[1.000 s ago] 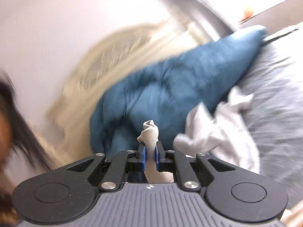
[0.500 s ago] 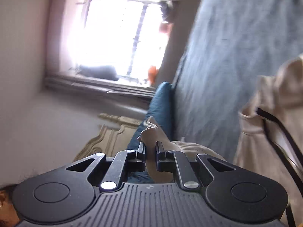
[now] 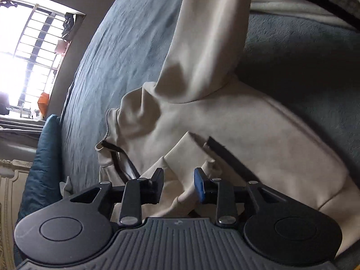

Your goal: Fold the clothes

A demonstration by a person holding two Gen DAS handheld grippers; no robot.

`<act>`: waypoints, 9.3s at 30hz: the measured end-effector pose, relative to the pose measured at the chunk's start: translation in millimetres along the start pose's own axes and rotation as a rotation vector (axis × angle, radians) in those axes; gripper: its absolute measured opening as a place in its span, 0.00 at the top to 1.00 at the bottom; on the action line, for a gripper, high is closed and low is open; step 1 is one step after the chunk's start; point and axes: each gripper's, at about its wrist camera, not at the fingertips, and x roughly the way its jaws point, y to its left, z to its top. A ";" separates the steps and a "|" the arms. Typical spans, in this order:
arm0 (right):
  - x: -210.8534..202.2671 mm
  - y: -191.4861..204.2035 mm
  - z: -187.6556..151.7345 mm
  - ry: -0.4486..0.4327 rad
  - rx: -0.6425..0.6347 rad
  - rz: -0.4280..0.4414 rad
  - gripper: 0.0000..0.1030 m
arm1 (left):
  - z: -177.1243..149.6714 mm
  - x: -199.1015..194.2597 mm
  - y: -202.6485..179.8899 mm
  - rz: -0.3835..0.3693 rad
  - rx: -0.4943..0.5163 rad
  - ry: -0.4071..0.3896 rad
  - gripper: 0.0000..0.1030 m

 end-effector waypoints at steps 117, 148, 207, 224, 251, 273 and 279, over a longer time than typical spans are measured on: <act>-45.1 169.1 -78.0 0.226 -0.256 0.607 0.89 | -3.6 54.5 31.7 0.144 -0.121 -0.139 0.68; -5.1 70.0 -84.1 0.375 -0.857 0.106 0.62 | -42.2 -31.7 17.0 0.275 -0.381 -0.020 0.64; 238.3 285.1 -160.6 0.507 -0.829 -0.024 0.93 | 10.4 46.0 93.0 0.043 -0.330 0.249 0.63; 231.0 313.7 -194.7 0.584 -1.291 -0.094 0.71 | 0.3 33.4 71.7 0.233 -0.286 0.289 0.63; 226.0 289.9 -153.0 0.567 -0.999 0.014 0.94 | 1.9 31.3 65.5 0.259 -0.227 0.251 0.63; 142.5 280.2 -317.8 0.691 -2.046 0.209 0.76 | -27.9 22.6 67.9 0.085 0.068 -0.034 0.83; 135.8 256.3 -340.5 0.602 -2.336 0.119 0.62 | -35.0 18.9 64.6 0.050 0.110 -0.066 0.94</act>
